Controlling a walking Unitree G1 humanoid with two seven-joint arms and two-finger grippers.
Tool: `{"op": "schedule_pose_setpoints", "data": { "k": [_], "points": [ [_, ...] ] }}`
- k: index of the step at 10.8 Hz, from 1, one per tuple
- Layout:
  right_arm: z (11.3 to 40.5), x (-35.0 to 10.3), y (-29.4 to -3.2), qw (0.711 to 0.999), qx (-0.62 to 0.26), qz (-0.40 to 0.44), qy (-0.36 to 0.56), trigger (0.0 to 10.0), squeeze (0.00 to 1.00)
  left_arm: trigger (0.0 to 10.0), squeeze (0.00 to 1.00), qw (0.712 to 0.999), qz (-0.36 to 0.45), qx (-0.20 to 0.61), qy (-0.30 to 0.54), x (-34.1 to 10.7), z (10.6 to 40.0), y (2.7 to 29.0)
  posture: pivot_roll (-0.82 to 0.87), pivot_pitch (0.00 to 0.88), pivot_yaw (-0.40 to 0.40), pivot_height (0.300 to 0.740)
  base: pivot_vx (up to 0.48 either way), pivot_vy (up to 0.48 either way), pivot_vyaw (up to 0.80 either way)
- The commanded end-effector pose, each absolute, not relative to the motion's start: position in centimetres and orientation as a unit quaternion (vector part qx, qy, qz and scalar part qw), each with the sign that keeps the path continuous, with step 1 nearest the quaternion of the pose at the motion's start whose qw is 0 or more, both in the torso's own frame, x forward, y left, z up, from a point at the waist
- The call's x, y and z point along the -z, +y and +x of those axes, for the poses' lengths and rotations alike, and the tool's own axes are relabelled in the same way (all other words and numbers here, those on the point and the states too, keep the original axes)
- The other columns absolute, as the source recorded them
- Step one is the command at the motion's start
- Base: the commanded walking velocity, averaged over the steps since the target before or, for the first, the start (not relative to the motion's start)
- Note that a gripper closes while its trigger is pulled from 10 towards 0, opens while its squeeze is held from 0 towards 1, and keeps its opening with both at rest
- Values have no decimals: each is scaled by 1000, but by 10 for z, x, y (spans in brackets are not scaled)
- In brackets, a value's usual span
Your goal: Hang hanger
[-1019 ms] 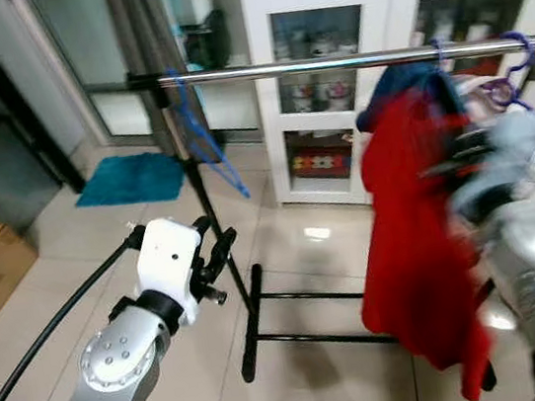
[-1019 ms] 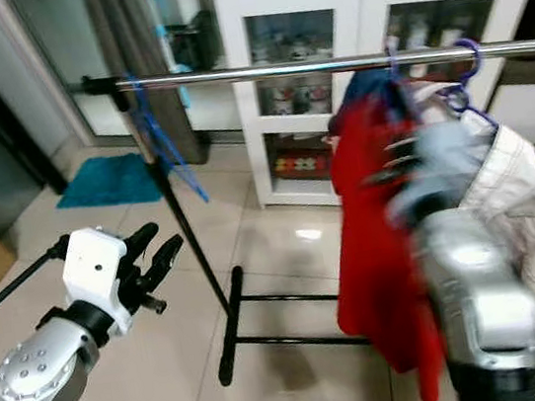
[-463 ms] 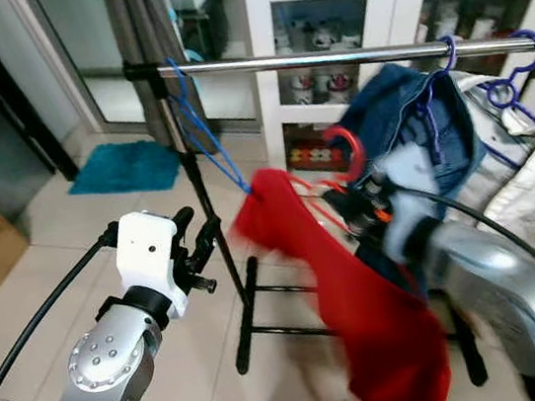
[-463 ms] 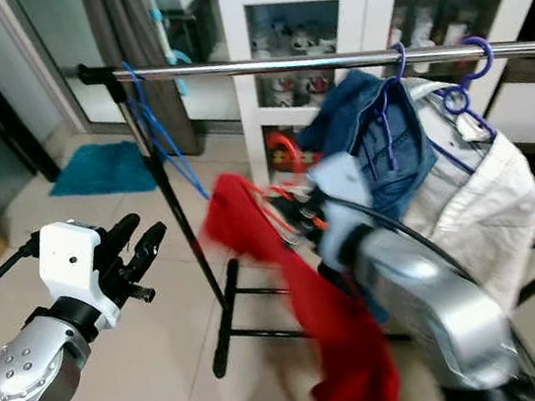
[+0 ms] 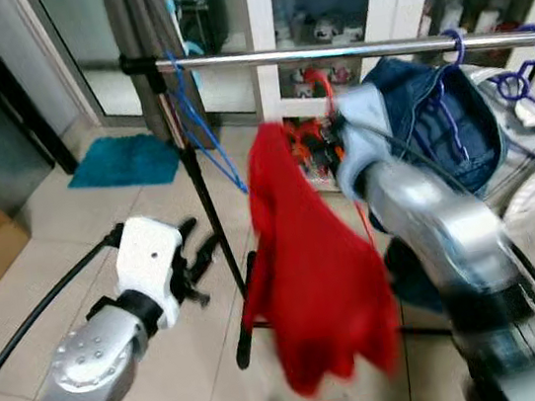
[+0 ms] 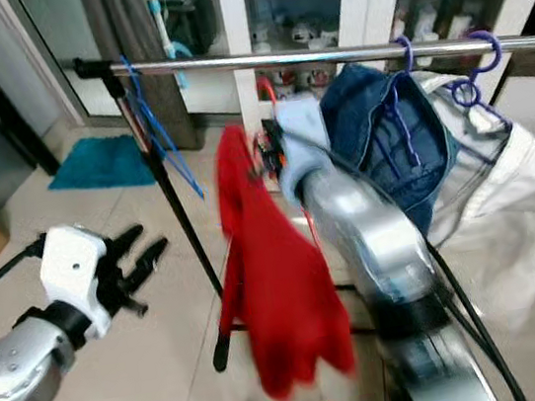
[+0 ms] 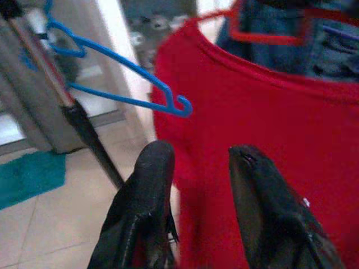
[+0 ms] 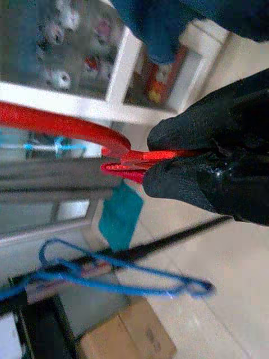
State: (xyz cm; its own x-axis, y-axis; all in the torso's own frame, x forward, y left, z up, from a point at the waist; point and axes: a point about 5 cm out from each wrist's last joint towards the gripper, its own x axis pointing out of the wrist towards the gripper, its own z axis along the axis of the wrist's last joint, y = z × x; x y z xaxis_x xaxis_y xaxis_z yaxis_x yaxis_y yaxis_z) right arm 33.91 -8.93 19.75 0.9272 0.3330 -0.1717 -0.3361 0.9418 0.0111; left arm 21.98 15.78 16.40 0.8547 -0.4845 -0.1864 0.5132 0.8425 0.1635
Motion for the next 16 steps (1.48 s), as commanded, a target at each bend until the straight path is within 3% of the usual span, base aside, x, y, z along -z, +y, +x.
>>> {"op": "schedule_pose_setpoints", "data": {
  "k": [1, 4, 6, 12, 16],
  "points": [
    [353, -207, -84, 986, -153, -10, 66, 10000, 0, 10000, 0, 942, 102, 310, 80, -165, 211, 154, 24, 77, 81, 740, 0, 0, 0],
    [386, -232, -77, 992, -127, 12, 10, 10000, 0, 10000, 0, 931, 107, 340, 81, -171, 202, 156, 48, 106, 69, 740, 0, 0, 0],
    [404, -232, -67, 991, -130, -27, 32, 10000, 0, 10000, 0, 932, 115, 334, 81, -175, 200, 162, 63, 124, 55, 740, 0, 0, 0],
    [414, -205, -68, 986, -101, -82, 102, 10000, 0, 10000, 0, 932, 128, 330, 81, -183, 195, 174, 88, 178, 55, 740, 0, 0, 0],
    [417, -224, -61, 990, -117, -55, 53, 10000, 0, 10000, 0, 934, 127, 325, 78, -186, 194, 176, 92, 184, 51, 740, 0, 0, 0]
  ]
}}
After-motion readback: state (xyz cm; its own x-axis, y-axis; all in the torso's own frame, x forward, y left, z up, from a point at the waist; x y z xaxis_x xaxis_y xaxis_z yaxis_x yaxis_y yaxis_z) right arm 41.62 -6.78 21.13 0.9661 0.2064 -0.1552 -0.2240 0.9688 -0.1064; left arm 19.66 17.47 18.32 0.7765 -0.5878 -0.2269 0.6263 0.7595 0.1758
